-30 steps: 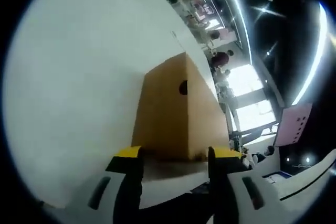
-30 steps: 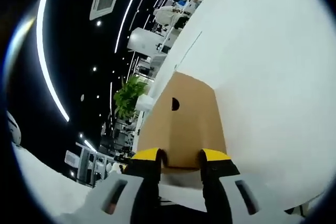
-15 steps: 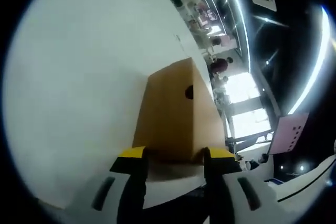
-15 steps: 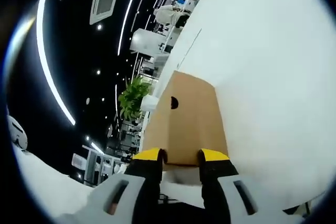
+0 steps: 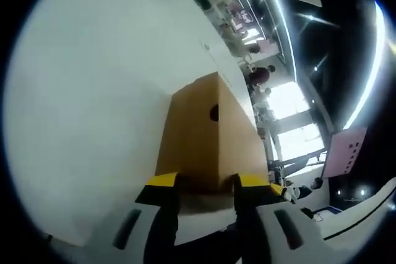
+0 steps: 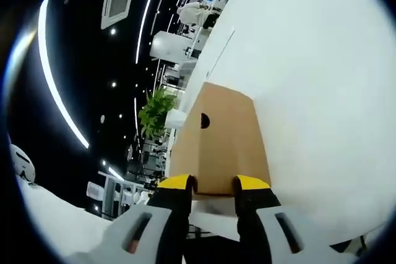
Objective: Operate the shoe box by opening the lid, removing the specified soft item, and placing it in the target area until the item is outside and the box remains undamaged.
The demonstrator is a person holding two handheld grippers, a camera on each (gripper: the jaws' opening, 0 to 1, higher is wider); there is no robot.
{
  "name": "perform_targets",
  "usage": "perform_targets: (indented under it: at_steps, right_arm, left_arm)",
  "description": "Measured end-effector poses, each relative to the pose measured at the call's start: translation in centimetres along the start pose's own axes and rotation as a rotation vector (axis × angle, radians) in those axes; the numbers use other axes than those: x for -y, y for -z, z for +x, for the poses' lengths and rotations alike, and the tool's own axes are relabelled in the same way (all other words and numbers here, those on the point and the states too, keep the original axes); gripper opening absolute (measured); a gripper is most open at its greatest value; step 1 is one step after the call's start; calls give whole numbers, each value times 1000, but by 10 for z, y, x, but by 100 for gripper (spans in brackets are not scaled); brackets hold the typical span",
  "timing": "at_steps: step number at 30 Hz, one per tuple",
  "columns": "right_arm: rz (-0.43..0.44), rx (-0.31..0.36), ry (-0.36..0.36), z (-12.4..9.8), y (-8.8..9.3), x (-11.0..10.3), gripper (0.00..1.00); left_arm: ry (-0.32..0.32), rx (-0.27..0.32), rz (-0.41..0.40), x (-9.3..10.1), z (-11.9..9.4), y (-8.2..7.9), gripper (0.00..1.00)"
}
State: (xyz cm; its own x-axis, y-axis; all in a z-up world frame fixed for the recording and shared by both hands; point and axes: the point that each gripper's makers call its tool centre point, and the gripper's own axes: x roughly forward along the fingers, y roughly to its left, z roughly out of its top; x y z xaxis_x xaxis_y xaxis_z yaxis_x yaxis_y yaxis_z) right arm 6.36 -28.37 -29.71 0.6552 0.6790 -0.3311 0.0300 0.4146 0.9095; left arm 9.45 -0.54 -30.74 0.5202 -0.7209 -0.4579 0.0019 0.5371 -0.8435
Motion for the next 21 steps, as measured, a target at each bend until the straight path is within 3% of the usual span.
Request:
perform_targets:
  at_steps: [21]
  right_arm:
    - [35,-14,-5,-2,-2,-8,26]
  left_arm:
    - [-14,-3,-2,10,-5,-5,33]
